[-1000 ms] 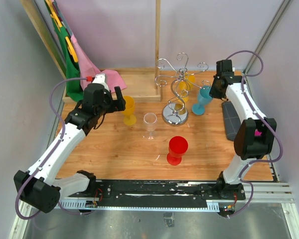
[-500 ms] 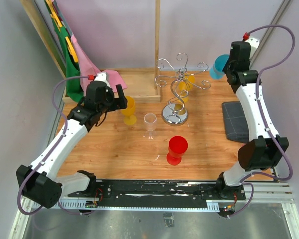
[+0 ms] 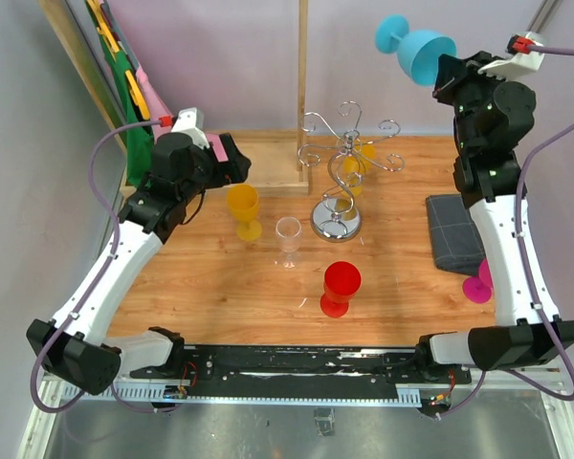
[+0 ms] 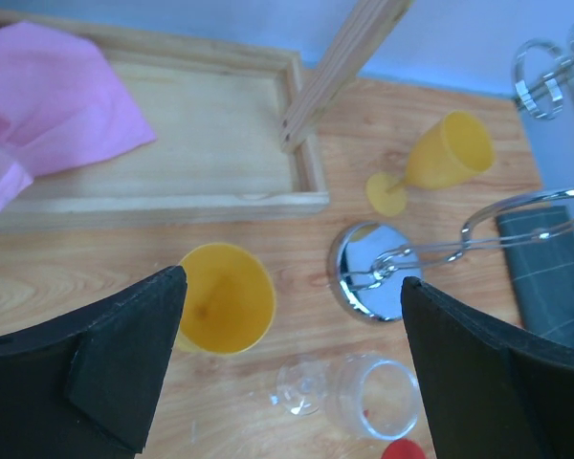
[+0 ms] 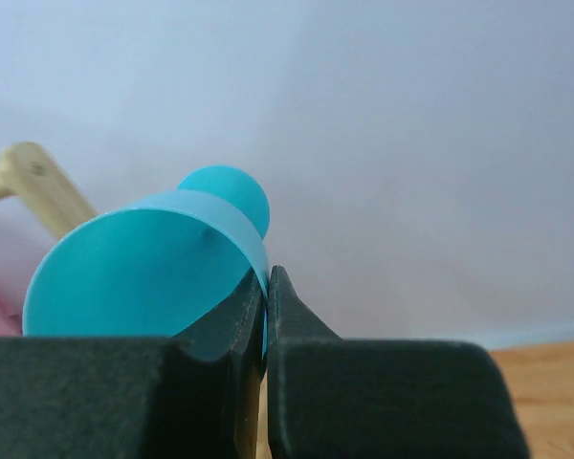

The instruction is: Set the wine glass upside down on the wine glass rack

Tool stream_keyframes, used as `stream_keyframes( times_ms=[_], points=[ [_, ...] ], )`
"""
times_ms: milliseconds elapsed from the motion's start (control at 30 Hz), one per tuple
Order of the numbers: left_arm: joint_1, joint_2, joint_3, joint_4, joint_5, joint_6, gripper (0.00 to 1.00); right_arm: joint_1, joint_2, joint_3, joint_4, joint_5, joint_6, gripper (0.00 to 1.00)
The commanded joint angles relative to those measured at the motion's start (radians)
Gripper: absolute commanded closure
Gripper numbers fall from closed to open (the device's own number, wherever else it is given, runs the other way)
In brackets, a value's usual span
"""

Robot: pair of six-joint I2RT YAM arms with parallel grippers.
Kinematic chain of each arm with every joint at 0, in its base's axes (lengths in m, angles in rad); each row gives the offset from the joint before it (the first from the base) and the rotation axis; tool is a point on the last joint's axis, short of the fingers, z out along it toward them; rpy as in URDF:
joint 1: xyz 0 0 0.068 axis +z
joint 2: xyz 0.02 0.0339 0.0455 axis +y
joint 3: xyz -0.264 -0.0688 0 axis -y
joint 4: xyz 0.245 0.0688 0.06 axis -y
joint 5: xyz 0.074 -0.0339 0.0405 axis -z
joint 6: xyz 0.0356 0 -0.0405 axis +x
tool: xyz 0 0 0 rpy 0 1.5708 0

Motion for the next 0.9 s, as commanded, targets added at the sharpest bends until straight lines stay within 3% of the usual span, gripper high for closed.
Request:
stream_keyframes(
  times_ms=[0,133,300,433,633,867],
  points=[
    [-0.004,0.03,0.08,0.08,0.111,-0.028,0.01,0.007,-0.036,-0.011,0.194,-0.247,0.125,0.99],
    [0.015,0.054,0.125,0.136,0.214,-0.065,0.01,-0.016,-0.046,-0.024,0.277,-0.431,0.266,0.99],
    [0.138,0.084,0.142,0.297,0.469,-0.237,0.01,-0.074,-0.003,-0.072,0.508,-0.684,0.498,0.99],
    [0.18,0.111,0.165,0.423,0.546,-0.318,0.01,-0.094,0.049,-0.075,0.649,-0.822,0.646,0.99],
    [0.193,0.162,0.173,0.682,0.688,-0.497,0.02,-0.097,0.146,-0.057,0.968,-0.95,0.936,0.99],
    [0.195,0.228,0.115,1.112,0.795,-0.854,0.03,-0.073,0.256,-0.017,1.217,-1.005,1.153,0.99]
  ],
)
